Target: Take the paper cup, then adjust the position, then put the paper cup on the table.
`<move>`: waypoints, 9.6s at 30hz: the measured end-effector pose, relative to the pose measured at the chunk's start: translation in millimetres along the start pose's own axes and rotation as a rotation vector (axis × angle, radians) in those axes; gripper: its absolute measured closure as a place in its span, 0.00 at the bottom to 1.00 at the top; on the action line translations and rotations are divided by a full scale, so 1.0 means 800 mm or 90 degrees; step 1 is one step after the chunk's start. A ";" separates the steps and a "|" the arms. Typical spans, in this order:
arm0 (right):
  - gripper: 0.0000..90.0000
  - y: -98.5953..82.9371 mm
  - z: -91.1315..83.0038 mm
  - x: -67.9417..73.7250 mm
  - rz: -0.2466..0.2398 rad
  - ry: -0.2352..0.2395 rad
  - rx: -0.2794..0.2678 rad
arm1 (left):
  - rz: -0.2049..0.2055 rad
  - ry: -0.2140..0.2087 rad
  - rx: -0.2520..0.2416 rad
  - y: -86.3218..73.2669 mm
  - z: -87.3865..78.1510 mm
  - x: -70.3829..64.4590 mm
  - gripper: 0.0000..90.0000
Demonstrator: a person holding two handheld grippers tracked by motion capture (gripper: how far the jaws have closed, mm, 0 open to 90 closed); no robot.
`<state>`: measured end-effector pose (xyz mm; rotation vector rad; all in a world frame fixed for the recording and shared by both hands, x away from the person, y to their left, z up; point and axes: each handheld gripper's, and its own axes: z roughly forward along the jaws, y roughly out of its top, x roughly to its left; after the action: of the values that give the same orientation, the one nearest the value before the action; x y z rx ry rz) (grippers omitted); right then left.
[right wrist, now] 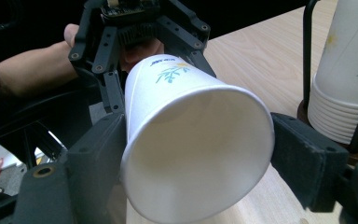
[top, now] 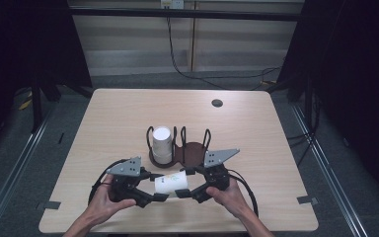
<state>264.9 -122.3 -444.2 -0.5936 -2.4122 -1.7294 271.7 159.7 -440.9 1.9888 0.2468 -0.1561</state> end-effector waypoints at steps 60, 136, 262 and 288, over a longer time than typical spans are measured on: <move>0.33 0.002 -0.029 -0.008 0.020 -0.075 0.015 | -0.046 0.107 0.118 -0.027 -0.027 0.022 0.18; 0.32 0.043 -0.145 -0.091 0.085 -0.328 0.314 | -0.058 0.195 0.132 -0.055 -0.060 0.027 0.18; 0.19 0.030 -0.107 -0.049 0.064 -0.375 0.040 | -0.051 0.176 0.113 -0.058 -0.055 0.021 0.18; 0.22 -0.040 -0.068 0.012 0.061 -0.326 -0.027 | -0.059 0.194 0.072 -0.054 -0.052 0.009 0.18</move>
<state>236.7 -179.0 -450.4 -1.2718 -2.6011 -1.7587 268.4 215.6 -463.5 2.1111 0.5363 0.0775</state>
